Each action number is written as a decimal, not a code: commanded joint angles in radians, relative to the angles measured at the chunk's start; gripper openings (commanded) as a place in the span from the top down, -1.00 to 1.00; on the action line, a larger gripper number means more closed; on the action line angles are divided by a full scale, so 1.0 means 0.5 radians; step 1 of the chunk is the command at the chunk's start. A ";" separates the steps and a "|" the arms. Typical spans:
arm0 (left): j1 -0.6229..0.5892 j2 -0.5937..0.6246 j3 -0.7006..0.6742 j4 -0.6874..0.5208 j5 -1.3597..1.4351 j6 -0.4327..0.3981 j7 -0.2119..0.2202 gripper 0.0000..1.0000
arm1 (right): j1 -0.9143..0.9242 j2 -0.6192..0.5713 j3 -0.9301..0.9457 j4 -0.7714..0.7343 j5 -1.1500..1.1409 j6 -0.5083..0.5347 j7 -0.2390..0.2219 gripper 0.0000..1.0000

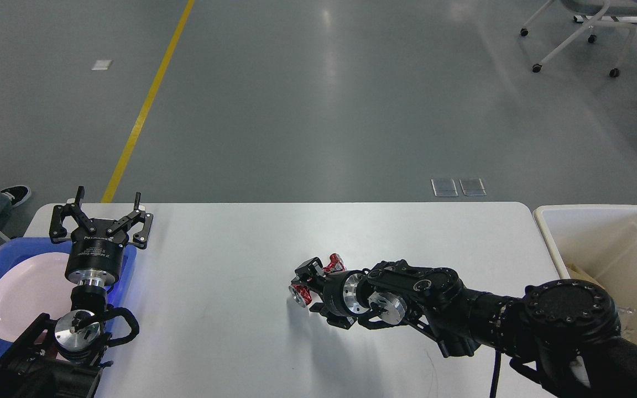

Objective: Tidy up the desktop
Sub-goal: 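Close the right gripper on the red wrapper, then lift the red wrapper and carry it over the beige bin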

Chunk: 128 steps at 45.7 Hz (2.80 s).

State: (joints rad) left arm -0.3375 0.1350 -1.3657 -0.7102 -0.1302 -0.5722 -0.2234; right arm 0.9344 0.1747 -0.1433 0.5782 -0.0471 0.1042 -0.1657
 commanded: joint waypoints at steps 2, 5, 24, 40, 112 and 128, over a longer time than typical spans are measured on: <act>0.000 0.000 0.001 0.000 0.003 0.000 -0.001 -0.93 | -0.010 0.000 -0.002 0.003 -0.007 -0.021 0.000 -0.35; 0.000 0.000 0.001 0.000 0.003 0.000 0.002 -0.93 | -0.010 0.000 -0.002 0.006 -0.007 -0.024 0.000 -0.26; 0.000 0.000 0.001 0.000 0.003 0.000 -0.001 -0.93 | -0.028 0.000 -0.002 0.037 -0.010 -0.061 0.000 0.40; 0.000 0.000 0.001 0.000 0.003 0.000 -0.001 -0.93 | 0.012 0.013 -0.005 0.056 0.036 -0.067 -0.009 1.00; -0.003 0.000 -0.002 0.000 0.000 0.000 0.002 -0.93 | 2.389 -0.767 -1.655 1.758 0.294 0.770 -0.040 1.00; -0.003 0.000 -0.002 0.000 0.000 0.000 0.002 -0.93 | 2.604 -0.807 -1.876 1.994 0.281 0.810 -0.046 1.00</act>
State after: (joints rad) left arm -0.3391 0.1350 -1.3668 -0.7102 -0.1302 -0.5722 -0.2224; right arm 2.2335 -0.2243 -1.0604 1.5599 0.0920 0.5196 -0.1882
